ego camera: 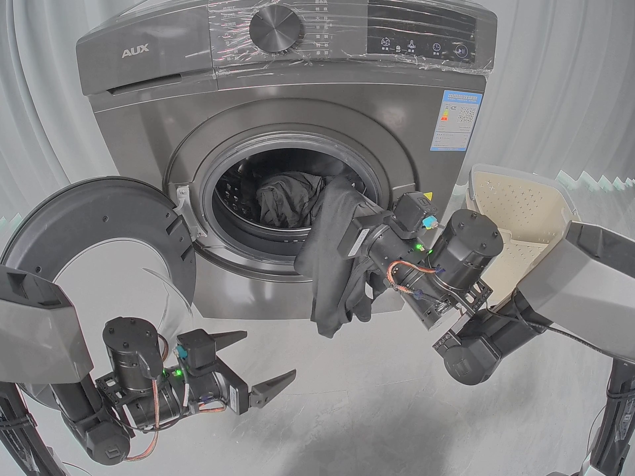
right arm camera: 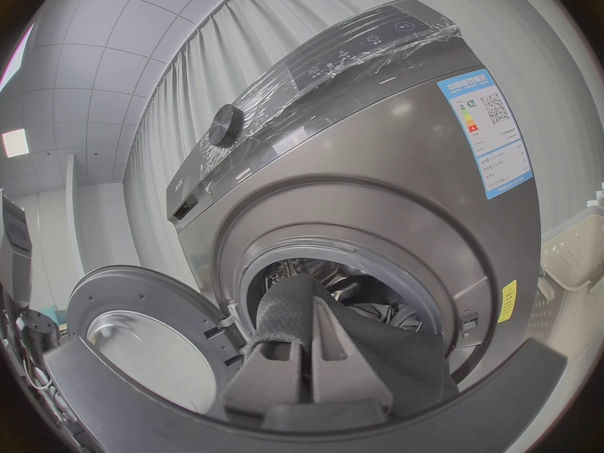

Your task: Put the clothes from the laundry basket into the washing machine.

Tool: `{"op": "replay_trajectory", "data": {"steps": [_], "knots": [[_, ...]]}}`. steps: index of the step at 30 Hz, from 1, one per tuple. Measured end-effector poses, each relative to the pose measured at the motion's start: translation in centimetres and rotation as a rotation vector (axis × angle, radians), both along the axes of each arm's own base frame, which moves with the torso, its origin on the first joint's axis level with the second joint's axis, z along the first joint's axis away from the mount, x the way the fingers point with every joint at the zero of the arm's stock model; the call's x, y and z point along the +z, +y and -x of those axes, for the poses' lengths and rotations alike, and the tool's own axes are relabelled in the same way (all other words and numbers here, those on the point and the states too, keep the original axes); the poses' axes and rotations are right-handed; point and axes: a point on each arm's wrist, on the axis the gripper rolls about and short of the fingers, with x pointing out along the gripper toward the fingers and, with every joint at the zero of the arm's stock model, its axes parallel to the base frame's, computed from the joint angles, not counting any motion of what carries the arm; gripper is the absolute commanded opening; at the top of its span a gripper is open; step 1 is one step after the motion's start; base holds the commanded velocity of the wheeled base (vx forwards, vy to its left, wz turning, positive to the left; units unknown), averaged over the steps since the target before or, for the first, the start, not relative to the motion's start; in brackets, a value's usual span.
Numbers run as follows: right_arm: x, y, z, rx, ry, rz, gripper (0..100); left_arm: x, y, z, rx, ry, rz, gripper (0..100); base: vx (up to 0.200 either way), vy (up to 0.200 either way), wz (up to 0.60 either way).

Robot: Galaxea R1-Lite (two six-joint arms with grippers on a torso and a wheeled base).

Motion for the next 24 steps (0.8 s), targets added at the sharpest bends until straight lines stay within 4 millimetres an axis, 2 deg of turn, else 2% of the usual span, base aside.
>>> {"op": "replay_trajectory", "data": {"steps": [14,24], "knots": [[0.8,1.7,2.3,0.068,-0.006,-0.008,0,1.0,-1.6,-5.9,0.084,-0.117,0.099,100,0.0,0.0,0.0],[0.8,3.1,3.9,0.099,0.005,-0.019,0,1.0,-2.4,-7.9,0.095,-0.158,0.123,100,0.0,0.0,0.0]]}}
